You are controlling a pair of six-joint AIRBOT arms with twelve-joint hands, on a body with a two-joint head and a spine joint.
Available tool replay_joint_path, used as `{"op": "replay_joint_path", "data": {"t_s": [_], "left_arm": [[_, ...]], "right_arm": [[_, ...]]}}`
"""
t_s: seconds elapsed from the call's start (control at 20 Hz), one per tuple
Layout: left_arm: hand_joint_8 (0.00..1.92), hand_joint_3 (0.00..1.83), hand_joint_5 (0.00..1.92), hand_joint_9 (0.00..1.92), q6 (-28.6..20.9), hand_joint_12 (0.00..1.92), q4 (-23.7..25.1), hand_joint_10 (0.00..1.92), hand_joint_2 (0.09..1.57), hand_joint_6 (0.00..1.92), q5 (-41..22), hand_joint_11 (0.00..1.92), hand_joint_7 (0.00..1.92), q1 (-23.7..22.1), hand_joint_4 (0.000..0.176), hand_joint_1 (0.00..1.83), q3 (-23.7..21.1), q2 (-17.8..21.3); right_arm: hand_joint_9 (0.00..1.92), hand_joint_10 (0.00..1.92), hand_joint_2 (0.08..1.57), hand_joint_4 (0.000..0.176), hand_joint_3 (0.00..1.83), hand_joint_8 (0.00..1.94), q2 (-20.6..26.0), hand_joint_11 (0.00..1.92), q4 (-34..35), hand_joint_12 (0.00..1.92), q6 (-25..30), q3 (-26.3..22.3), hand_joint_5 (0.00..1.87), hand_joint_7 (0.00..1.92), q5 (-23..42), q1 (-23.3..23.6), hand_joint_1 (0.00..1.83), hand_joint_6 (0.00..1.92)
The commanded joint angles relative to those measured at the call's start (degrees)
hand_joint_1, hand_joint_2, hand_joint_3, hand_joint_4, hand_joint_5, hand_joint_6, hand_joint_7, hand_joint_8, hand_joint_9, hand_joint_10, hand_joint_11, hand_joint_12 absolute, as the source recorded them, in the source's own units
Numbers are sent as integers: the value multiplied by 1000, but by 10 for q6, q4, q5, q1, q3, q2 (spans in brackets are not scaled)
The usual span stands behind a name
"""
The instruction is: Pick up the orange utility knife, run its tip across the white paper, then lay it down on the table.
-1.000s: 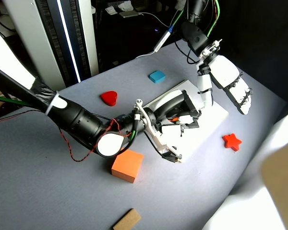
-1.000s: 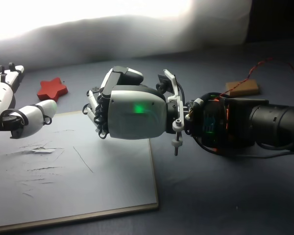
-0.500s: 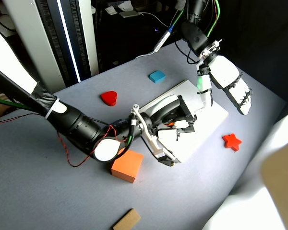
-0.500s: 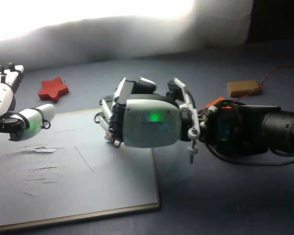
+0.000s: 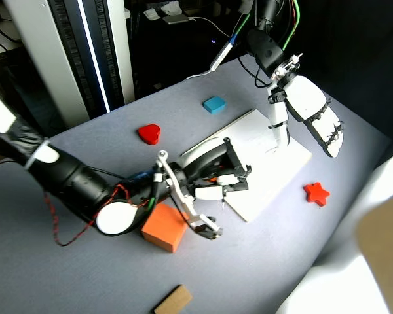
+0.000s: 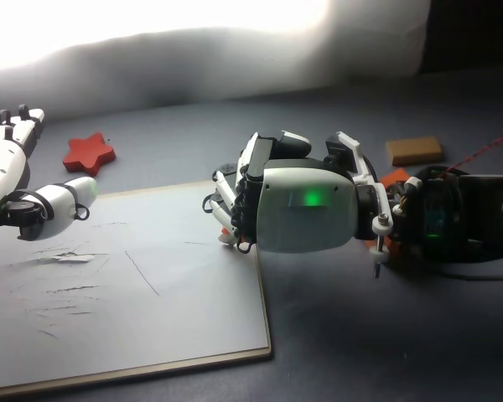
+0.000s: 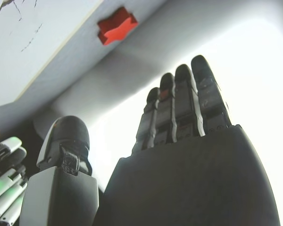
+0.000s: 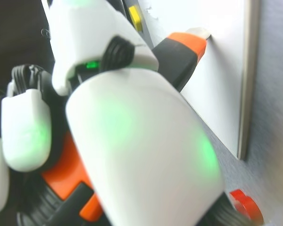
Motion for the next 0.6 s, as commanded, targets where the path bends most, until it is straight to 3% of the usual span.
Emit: {"op": "replay_joint_path", "data": {"t_s": [0.0,0.2,0.35,0.55], "left_arm": [[3,0,0,103,0,387,33,2,1319,0,-56,0,89,-3,0,149,1,4],[5,2,0,93,0,350,33,1,1326,0,-56,0,77,-3,0,133,0,3],[3,0,0,109,0,433,33,5,1313,0,-52,0,88,-4,0,183,1,2],[4,3,0,78,3,337,71,1,1327,0,12,0,56,-14,0,114,5,2]], "right_arm": [[1664,1921,1328,176,0,1941,4,1746,35,1921,-8,-2,1339,1536,46,4,1455,1921],[1667,1921,1331,176,0,1941,8,1747,49,1921,-3,-2,1348,1539,54,41,1465,1921],[1676,1921,1331,176,0,1941,23,1752,64,1921,-3,-29,1359,1549,48,71,1451,1921],[1666,1921,1330,176,0,1941,97,1744,110,1921,21,-163,1351,1544,-23,97,1468,1921]]}}
